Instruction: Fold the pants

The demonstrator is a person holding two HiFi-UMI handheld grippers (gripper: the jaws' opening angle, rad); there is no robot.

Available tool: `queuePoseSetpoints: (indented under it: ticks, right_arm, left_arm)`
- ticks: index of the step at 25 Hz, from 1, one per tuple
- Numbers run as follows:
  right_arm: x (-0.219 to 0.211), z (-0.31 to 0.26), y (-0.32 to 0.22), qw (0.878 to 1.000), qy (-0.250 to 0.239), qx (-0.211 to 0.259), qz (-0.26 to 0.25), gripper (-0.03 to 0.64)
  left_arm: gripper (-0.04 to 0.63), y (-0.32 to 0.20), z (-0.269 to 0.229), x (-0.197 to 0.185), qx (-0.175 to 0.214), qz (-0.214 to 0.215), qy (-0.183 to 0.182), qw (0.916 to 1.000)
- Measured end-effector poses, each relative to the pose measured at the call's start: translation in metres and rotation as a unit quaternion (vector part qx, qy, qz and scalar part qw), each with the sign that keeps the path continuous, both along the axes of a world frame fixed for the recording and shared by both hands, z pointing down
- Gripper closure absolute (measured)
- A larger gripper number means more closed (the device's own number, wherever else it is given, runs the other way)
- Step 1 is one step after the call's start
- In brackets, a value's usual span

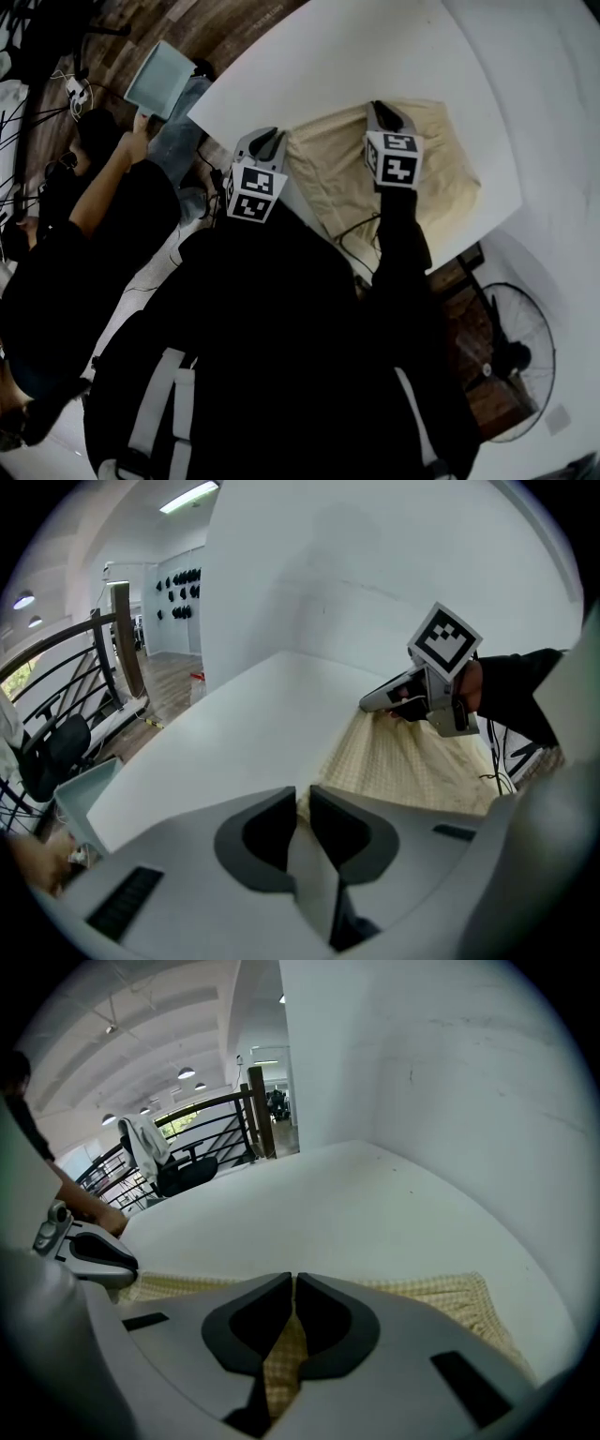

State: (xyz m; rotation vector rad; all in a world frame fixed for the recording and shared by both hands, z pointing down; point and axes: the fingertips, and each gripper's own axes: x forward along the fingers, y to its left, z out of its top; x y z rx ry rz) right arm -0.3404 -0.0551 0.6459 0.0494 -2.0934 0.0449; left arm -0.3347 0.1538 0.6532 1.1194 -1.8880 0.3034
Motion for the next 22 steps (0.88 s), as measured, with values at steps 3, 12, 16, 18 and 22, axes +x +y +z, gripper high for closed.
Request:
queuePoseSetpoints:
  ticks: [3, 12, 16, 18, 22]
  right_arm:
    - [-0.001, 0.000, 0.003, 1.000, -0.002, -0.002, 0.000, 0.606]
    - [-0.002, -0.007, 0.003, 0.999, -0.031, -0.006, 0.014, 0.609]
    - [0.002, -0.024, -0.001, 0.998, -0.053, -0.016, 0.028, 0.609]
    - [0.005, -0.037, -0.004, 0.997, -0.068, -0.019, 0.034, 0.609]
    - [0.011, -0.054, -0.011, 0.994, -0.097, -0.024, 0.047, 0.609]
  left_arm:
    - [0.572, 0.000, -0.001, 0.001, 0.007, -0.001, 0.015, 0.9999]
    - [0.575, 0.000, -0.019, 0.005, 0.026, 0.001, 0.021, 0.9995]
    - [0.575, -0.003, -0.040, 0.011, 0.037, 0.003, 0.014, 0.9992]
    - [0.575, -0.007, -0.054, 0.015, 0.045, 0.007, 0.006, 0.9989]
    - [0.575, -0.015, -0.074, 0.024, 0.061, 0.021, -0.009, 0.9979]
